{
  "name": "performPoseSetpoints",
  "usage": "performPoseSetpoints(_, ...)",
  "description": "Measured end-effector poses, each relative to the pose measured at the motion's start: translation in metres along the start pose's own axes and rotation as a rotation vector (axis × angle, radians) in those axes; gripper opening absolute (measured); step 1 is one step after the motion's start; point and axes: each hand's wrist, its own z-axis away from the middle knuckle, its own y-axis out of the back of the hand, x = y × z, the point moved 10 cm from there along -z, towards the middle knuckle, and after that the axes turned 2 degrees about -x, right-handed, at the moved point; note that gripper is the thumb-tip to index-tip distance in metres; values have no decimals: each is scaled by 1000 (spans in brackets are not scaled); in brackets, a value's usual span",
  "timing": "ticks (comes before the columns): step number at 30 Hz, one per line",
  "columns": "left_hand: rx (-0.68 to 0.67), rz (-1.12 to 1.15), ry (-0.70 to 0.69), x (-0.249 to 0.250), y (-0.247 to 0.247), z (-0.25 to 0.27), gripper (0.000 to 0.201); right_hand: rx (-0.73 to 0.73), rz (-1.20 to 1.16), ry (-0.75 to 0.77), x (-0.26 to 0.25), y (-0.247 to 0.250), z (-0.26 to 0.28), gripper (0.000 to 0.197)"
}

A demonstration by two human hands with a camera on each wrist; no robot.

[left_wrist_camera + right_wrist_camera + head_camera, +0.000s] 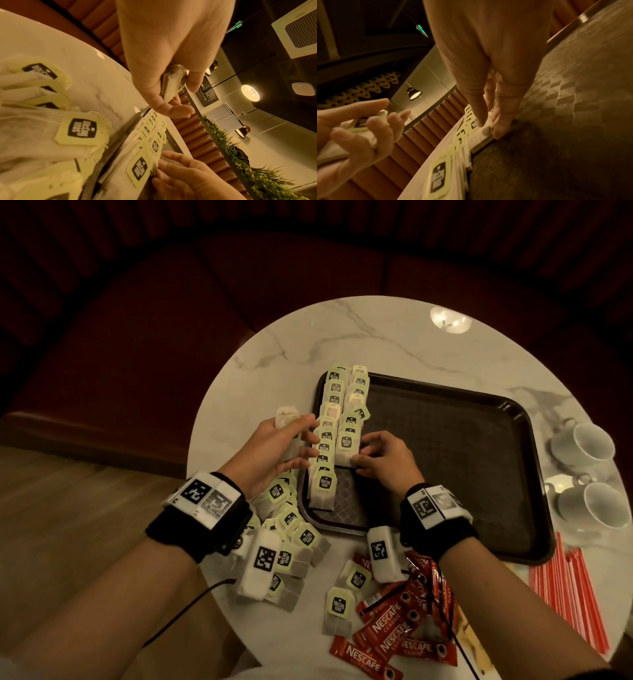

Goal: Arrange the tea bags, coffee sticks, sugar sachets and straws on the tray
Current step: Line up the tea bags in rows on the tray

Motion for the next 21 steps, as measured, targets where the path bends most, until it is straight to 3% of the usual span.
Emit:
performPoseSetpoints(5,-6,35,-9,2,3,2,26,24,4,36,-9,8,1,25)
performPoseSetpoints(9,-56,167,18,1,-1,4,22,53,20,157,-40,12,14,19)
performPoseSetpoints(15,-169,232,23,5,-15,7,33,-92,37,387,-93,-12,56,13)
performPoseSetpoints(21,-191,151,-34,9,-26,8,32,-128,116,354,-90,-24,58,13)
